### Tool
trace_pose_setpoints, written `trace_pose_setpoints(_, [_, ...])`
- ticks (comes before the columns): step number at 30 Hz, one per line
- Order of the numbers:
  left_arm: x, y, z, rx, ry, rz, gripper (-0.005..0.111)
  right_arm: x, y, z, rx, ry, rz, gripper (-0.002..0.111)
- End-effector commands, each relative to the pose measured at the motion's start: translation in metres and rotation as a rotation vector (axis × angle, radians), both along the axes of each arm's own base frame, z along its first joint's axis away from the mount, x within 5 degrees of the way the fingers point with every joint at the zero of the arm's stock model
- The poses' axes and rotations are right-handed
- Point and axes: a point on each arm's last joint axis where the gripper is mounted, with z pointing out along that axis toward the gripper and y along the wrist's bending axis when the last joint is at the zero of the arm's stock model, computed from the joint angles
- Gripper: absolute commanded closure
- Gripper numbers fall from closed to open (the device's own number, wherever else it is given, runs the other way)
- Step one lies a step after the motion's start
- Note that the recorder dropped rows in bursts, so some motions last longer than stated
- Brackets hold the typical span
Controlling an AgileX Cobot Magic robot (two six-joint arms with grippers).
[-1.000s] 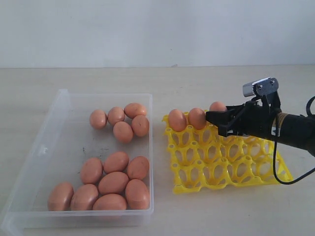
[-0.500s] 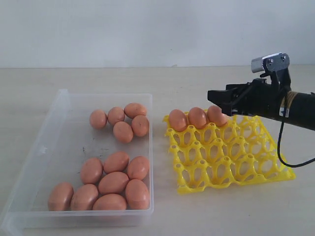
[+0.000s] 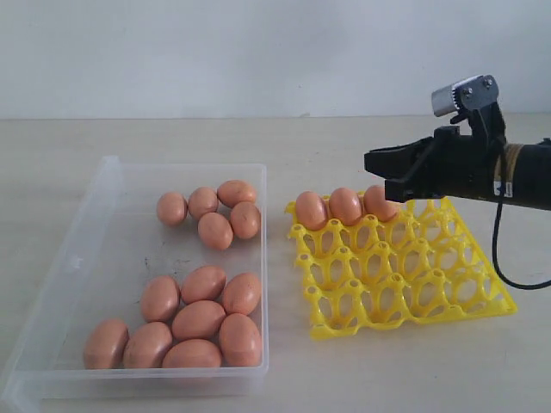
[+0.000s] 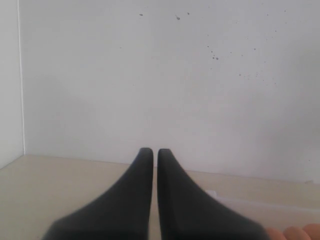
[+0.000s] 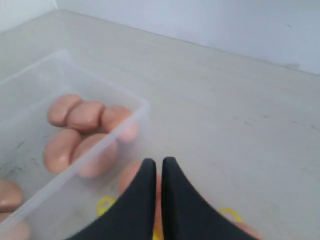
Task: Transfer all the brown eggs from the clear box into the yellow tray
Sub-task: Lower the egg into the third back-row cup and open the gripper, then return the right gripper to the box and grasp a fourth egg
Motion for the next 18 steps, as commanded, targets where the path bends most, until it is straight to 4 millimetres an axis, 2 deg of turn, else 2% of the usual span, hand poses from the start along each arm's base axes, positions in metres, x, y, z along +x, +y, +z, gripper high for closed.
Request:
trace_pose_setpoints(1, [0.000, 0.000, 0.000, 0.009, 0.001, -0.001, 0.103, -0.012, 0.039, 0.019, -0.152, -0.053, 0.088, 0.109])
trace_pose_setpoints(7, [0.000, 0.000, 0.000, 0.009, 0.001, -0.001, 0.103, -0.020, 0.105, 0.038, -0.548, -0.120, 0.008, 0.109])
trace_pose_setpoints(11, [0.000, 0.000, 0.000, 0.009, 0.001, -0.001, 0.103, -0.030, 0.136, 0.060, -0.738, -0.207, -0.056, 0.109])
trace_pose_setpoints(15, [0.000, 0.000, 0.000, 0.009, 0.001, -0.001, 0.103, -0.040, 0.162, 0.079, -0.692, -0.213, -0.052, 0.109])
trace_pose_setpoints(18, [0.000, 0.000, 0.000, 0.009, 0.001, -0.001, 0.103, -0.046, 0.176, 0.091, -0.610, -0.144, -0.022, 0.109])
